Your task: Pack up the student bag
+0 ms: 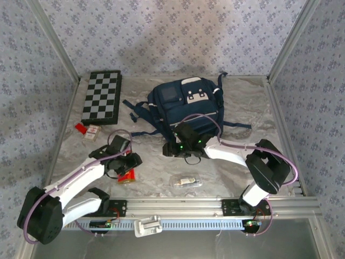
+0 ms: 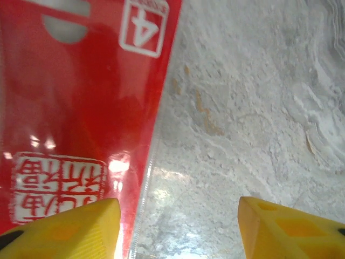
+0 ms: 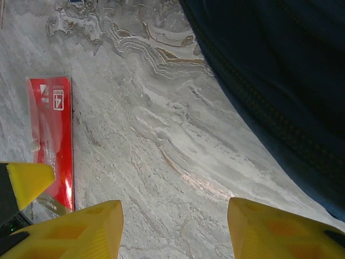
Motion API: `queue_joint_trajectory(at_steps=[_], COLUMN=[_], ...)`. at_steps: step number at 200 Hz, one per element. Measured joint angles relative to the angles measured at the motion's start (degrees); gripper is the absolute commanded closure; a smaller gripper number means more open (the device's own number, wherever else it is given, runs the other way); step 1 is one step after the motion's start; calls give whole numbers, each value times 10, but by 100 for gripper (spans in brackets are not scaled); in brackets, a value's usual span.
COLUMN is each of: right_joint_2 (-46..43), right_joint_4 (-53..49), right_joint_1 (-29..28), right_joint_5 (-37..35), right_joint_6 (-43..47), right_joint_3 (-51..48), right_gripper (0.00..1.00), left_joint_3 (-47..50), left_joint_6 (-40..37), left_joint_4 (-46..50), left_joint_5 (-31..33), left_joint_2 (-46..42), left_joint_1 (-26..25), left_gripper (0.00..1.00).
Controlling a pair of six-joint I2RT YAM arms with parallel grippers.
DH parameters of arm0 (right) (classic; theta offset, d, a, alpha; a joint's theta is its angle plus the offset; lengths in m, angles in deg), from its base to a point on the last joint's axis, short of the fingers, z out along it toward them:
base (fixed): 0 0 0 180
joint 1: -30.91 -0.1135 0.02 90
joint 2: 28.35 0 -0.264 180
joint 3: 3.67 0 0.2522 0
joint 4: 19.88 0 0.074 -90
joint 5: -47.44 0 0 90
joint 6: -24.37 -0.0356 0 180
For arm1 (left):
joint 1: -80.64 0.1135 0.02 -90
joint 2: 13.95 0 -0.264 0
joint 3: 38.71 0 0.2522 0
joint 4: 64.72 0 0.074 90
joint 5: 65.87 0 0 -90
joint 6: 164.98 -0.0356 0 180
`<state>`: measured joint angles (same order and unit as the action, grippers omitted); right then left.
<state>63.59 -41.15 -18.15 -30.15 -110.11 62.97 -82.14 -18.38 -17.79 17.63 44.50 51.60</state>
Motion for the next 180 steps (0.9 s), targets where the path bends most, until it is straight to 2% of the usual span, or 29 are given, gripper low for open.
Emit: queue_joint_trajectory(at_steps=[25,48,90,132,158,180], right_joint_2=[15,20,20,19,20,23], right_joint_4=[0,0,0,-1,1,1], right_joint_1=[-11,-21,-28,-28,-28,-28], right_joint_5=[1,4,3,2,2,4], right_joint_6=[2,0,-7,-12,-14,-16], right_joint_3=[9,10,10,10,10,10], right_gripper=[45,45,44,43,43,43], left_joint_3=[-23,-22,32,57,71,78], left_joint_6=[-28,-50,-75,-56,-9,24], left_joint_4=[44,71,66,40,-37,-103], left_joint_5=[47,77,53,28,-47,-89], left_joint_2=[-7,-9,-14,-41,-56,-49], left_joint_1=[42,93,151,141,85,70], left_gripper=[38,32,33,42,48,51])
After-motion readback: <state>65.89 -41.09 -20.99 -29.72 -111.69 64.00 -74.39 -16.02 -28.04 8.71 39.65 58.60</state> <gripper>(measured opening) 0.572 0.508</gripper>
